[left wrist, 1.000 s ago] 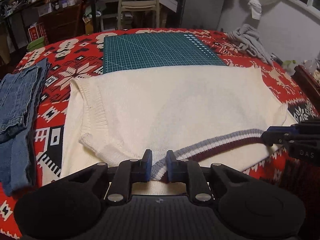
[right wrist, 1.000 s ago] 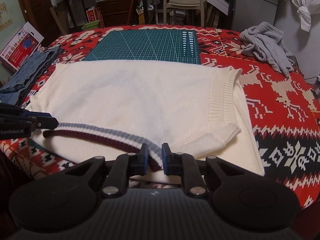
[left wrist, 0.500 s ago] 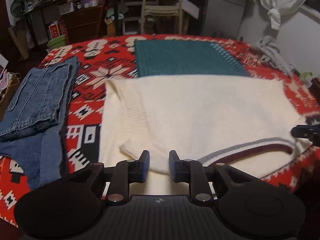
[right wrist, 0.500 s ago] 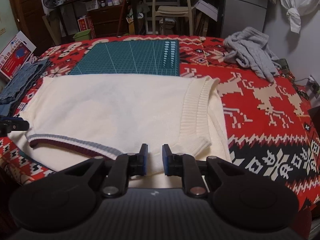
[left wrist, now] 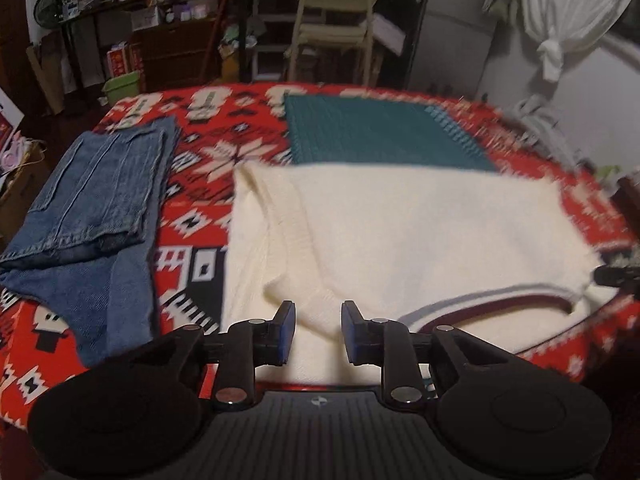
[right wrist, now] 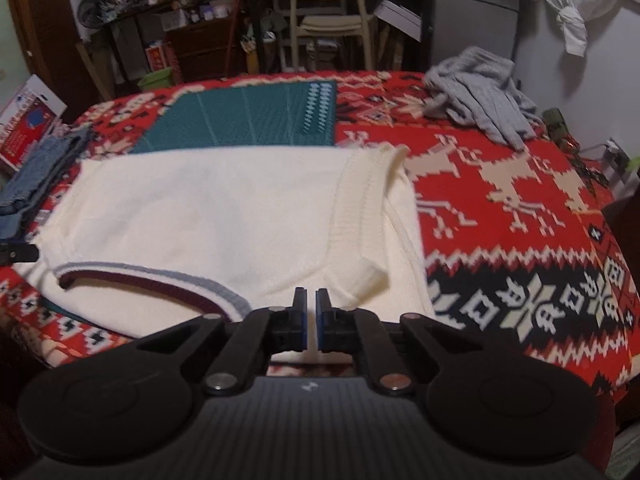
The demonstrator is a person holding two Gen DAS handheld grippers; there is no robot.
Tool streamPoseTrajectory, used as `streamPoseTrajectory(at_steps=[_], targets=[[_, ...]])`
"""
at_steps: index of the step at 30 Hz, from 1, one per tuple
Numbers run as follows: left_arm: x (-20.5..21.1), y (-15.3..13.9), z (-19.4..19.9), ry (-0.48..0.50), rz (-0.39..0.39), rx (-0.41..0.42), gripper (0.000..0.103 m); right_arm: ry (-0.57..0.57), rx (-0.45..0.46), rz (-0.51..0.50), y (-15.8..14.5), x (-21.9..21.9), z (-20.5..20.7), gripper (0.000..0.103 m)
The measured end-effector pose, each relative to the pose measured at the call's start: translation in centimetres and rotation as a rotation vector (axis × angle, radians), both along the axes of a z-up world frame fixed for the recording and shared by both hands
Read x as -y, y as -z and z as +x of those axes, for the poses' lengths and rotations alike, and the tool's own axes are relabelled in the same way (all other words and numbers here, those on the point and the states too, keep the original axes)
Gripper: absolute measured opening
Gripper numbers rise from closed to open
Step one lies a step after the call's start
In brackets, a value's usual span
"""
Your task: Fold clothes
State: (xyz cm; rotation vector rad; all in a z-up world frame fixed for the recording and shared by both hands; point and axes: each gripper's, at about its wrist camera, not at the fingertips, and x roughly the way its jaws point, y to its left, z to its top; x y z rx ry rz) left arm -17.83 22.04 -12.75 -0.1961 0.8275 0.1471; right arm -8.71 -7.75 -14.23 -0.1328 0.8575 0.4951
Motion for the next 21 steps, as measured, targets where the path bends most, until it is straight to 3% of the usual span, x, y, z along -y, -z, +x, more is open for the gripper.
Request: streamPoseTrajectory(at_steps=[3, 11, 16, 21], targets=[[1.1, 0.2, 0.9, 0.048, -0.021, 0.006, 0.019, -0.046, 0.024, -0.006, -0.4, -1.7, -0.3, 0.004], [2.8, 3.2, 1.5, 0.114, 0.010, -0.069, 0.018, -0.071, -0.026, -0.031, 2.1, -3.2, -0.7, 0.004], [2.6, 3.0, 0.4, 0.110, 0.020, -0.081, 0.018, -0.055, -0.053, -0.024, 2.0, -2.1, -0.9, 0.005], [1.5, 1.6, 0.0, 0.073, -0.006, -0.022, 0.018, -0.024, -0.048, -0.003, 1.2, -1.1, -0.7, 0.008]])
